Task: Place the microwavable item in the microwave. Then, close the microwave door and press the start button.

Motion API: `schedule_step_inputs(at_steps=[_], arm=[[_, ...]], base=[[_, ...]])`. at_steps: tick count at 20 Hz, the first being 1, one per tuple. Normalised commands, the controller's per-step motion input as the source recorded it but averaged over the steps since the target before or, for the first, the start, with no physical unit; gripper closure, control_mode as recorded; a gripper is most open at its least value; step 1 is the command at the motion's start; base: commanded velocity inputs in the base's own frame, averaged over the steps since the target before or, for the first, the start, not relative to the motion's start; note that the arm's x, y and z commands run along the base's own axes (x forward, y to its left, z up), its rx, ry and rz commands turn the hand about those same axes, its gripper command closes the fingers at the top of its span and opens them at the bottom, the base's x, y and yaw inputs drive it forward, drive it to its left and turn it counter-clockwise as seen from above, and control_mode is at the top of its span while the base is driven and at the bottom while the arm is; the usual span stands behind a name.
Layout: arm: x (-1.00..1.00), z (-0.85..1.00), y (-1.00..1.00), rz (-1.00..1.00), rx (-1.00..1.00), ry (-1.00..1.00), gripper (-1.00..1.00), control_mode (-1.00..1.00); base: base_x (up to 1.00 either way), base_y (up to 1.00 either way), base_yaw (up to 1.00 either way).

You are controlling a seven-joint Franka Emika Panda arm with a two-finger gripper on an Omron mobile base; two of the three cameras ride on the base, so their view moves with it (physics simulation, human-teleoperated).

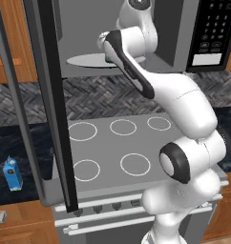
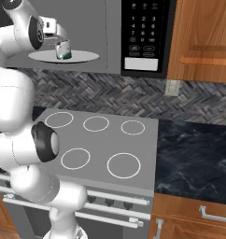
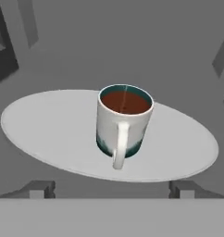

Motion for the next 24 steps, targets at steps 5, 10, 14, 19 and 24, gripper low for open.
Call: schedule_step_inputs(at_steps=[5,10,14,19,24], arm=[[-1.00,-0.55,0.00,0.00,-0.25,-0.51,-1.00,-1.00],[-0.39,-0.69,0.00,0.00,-0.30,-0.11,-1.00,-1.00],[-0.56,-0.42,0.00,0.00,-0.29,-0.06,-1.00,-1.00],[-0.74,-0.11,0.11,-0.05,-0.37,-0.31,-1.00,-1.00],[-0.36,0.00,0.62,-0.11,-0.38,-0.28,-1.00,-1.00]], base=[[0.00,0.00,0.00],[0.00,0.00,0.00],[0.00,0.00,0.00],[0.00,0.00,0.00],[0.00,0.00,0.00]])
